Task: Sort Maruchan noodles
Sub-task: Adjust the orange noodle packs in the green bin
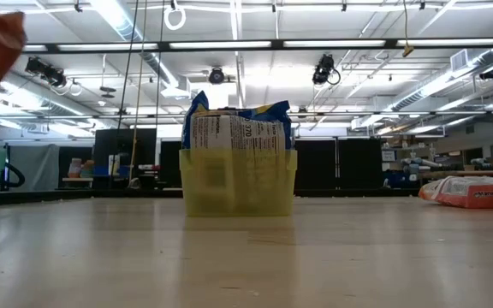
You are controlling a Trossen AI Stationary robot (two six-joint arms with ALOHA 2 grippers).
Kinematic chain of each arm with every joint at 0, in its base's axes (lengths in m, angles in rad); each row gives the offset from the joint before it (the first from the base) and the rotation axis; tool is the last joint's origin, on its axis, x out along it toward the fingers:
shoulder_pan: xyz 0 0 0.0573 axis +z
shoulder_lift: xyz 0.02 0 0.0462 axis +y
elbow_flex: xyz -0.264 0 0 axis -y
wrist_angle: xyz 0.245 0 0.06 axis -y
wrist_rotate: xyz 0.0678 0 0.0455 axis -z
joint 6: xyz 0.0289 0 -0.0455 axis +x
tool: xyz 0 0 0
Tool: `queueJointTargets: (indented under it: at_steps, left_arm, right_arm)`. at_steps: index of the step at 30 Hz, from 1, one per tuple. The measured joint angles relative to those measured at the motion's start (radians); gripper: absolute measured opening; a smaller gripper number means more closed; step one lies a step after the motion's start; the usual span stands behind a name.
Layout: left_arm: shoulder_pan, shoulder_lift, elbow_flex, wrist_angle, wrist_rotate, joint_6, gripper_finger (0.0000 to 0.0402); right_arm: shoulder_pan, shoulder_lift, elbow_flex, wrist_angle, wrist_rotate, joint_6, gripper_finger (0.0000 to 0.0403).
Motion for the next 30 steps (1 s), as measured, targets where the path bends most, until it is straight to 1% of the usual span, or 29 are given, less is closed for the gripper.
queueJointTargets:
  at_steps: [2, 4, 5, 8, 10, 14, 17, 19, 23, 27, 30]
  left_arm:
    - [0.000, 0.000, 0.000, 0.043, 0.052, 0.053, 0.0000]
    - [0.000, 0.000, 0.000, 0.039, 0.073, 0.080, 0.0000]
    - [0.001, 0.000, 0.000, 0.029, 0.070, 0.086, 0.0000]
    - [0.010, 0.000, 0.000, -0.017, 0.013, 0.072, 0.0004]
    - [0.017, 0.000, 0.000, -0.010, 0.016, 0.071, 0.0012]
    - [0.026, 0.000, 0.000, 0.032, 0.146, 0.125, 0.0038]
    - [-0.007, -0.001, 0.000, 0.008, 0.148, 0.072, 0.0064]
    - [-0.036, -0.001, 0.000, -0.054, 0.158, 0.009, 0.0079]
    - [-0.088, -0.016, 0.000, -0.176, 0.283, -0.106, 0.0100]
    - [-0.109, -0.067, 0.017, -0.209, 0.394, -0.165, 0.0116]
    - [-0.132, -0.094, 0.026, -0.206, 0.477, -0.268, 0.0132]
  right_arm:
    - [0.000, 0.000, 0.000, 0.000, 0.003, -0.016, 0.0171]
    - [0.000, 0.000, 0.000, 0.000, 0.004, -0.028, 0.0171]
    - [0.000, 0.000, 0.000, 0.000, 0.004, -0.029, 0.0171]
    - [-0.005, 0.000, 0.000, 0.000, 0.004, -0.030, 0.0171]
    - [-0.005, 0.000, 0.000, 0.000, 0.004, -0.030, 0.0171]
    - [-0.001, 0.000, 0.000, 0.000, 0.003, -0.024, 0.0171]
    - [0.005, 0.000, 0.000, 0.000, 0.012, -0.024, 0.0171]
    - [0.009, 0.000, 0.000, 0.000, 0.027, -0.021, 0.0171]
    - [0.015, 0.000, 0.000, 0.000, 0.031, -0.021, 0.0171]
    - [0.015, 0.000, 0.000, 0.000, 0.031, -0.023, 0.0171]
    - [0.015, 0.000, 0.000, -0.001, 0.044, -0.024, 0.0171]
